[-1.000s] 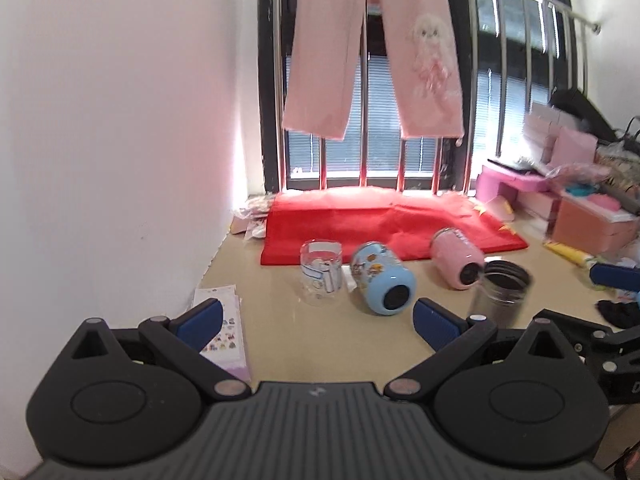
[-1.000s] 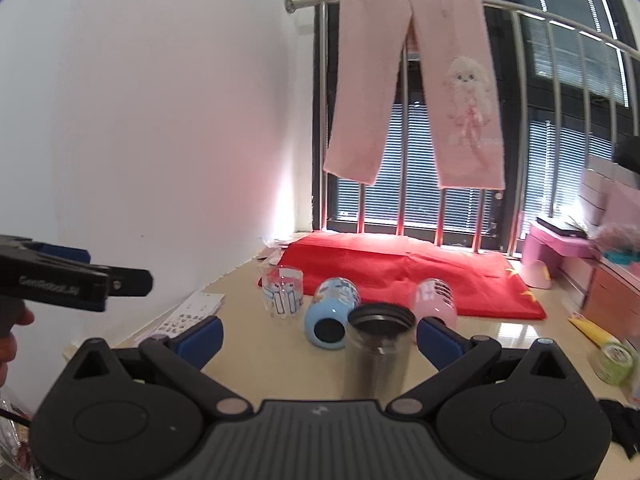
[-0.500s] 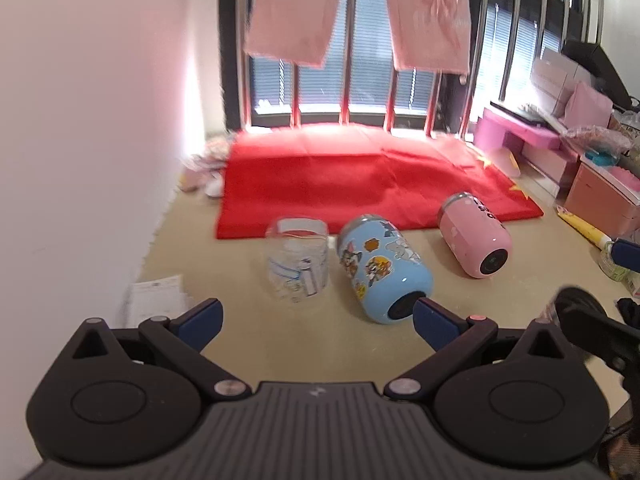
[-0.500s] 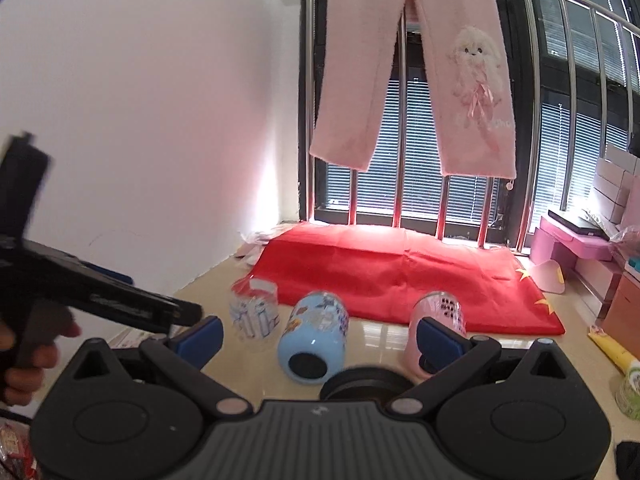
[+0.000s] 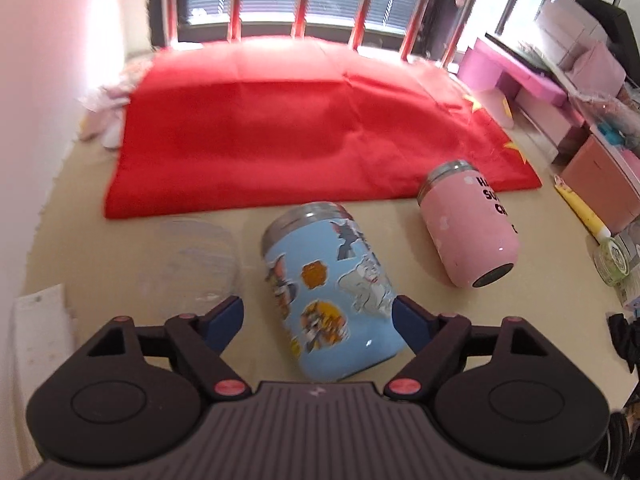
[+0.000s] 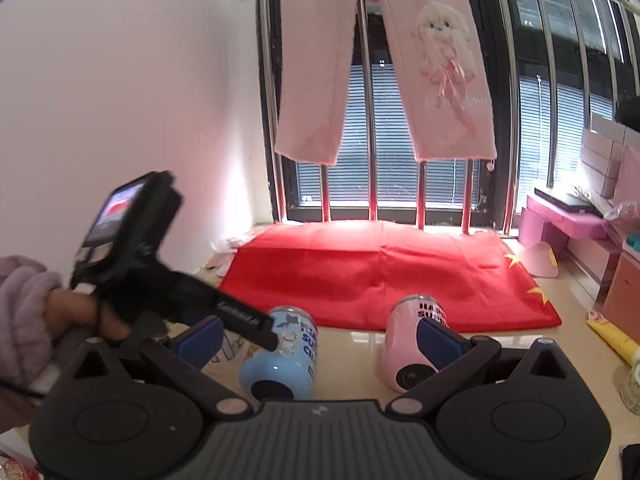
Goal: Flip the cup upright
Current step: 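Move the left gripper toward the light-blue cup lying on its side, then close the left gripper around the light-blue cup's body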
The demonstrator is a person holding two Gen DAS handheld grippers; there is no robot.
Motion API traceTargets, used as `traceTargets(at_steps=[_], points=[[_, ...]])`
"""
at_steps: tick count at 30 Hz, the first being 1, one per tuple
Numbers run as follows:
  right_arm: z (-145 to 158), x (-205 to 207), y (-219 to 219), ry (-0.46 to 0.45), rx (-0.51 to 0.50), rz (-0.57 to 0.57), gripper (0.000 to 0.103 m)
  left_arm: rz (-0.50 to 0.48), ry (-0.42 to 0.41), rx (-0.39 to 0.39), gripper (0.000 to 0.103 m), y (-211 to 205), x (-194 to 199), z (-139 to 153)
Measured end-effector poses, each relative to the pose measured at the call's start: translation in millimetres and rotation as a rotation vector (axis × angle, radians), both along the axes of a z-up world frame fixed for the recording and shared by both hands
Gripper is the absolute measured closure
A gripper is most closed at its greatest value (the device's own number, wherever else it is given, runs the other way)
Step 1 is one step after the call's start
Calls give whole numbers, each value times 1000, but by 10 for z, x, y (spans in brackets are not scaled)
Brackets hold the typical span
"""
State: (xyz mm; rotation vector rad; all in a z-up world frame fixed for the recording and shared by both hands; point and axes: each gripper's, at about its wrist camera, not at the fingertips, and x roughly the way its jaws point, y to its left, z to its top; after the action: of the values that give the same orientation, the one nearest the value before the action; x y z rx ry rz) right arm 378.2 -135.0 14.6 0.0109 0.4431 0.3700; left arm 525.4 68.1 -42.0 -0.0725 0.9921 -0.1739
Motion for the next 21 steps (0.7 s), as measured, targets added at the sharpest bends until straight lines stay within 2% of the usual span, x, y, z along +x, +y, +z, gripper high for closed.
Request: traceTargets(at_steps=[4, 8, 15, 21], points=[[-46, 72, 8, 20, 0, -13, 0, -7, 44, 6, 17, -60, 188, -139], [-85, 131, 59, 34, -2, -12, 0, 10, 60, -2, 10, -73, 328, -203], [-124, 159, 138, 45, -10, -20, 0, 40, 150, -147, 1, 36, 597, -438], [-126, 150, 172, 48, -19, -18, 0, 64, 162, -198, 3, 145, 617, -469]])
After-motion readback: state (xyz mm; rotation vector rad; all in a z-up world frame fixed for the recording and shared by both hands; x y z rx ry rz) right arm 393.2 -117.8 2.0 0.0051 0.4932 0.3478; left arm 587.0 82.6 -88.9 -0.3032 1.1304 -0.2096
